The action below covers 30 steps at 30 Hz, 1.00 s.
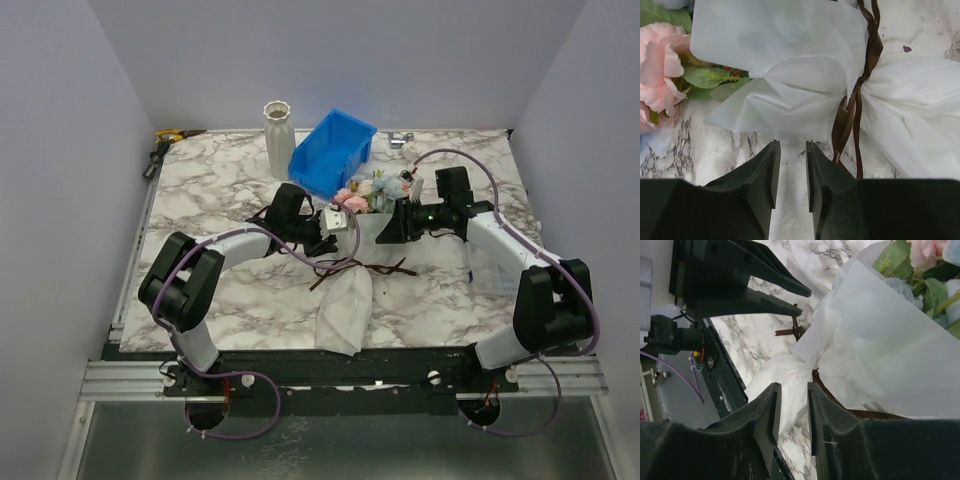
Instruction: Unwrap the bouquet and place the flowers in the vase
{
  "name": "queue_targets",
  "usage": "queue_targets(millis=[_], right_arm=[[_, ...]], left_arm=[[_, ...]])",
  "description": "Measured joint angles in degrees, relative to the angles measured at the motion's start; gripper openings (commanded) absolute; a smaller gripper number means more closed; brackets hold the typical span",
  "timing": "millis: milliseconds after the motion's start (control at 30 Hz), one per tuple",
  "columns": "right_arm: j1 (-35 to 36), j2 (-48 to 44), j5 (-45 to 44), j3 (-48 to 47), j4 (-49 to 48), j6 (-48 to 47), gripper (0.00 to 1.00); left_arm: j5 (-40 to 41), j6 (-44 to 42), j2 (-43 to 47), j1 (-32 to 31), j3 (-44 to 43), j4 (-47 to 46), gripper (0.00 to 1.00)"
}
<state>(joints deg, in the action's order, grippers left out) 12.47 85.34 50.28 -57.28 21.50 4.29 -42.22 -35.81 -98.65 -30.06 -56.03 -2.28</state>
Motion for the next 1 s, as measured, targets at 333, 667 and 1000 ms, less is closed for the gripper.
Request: queue_targets(millis=[333,667,1000], right_arm=[[2.9,5.2,1.7,-2.5,-1.6,-0.4,0.31],[3.3,12.3,-2.1,-3.8,-2.5,-1.3,0.24],[3.3,16.6,-5.3,-4.5,-2.6,-1.3,0.21]], left_arm=[[-0.4,-4.8,-0.2,-2.8,0.0,0.7,0.36],[-0.4,-6.0,-1.4,-4.7,0.0,0.6,0.41],[-0.4,-7.3,-1.9,-5.2,0.7,0.3,0.45]])
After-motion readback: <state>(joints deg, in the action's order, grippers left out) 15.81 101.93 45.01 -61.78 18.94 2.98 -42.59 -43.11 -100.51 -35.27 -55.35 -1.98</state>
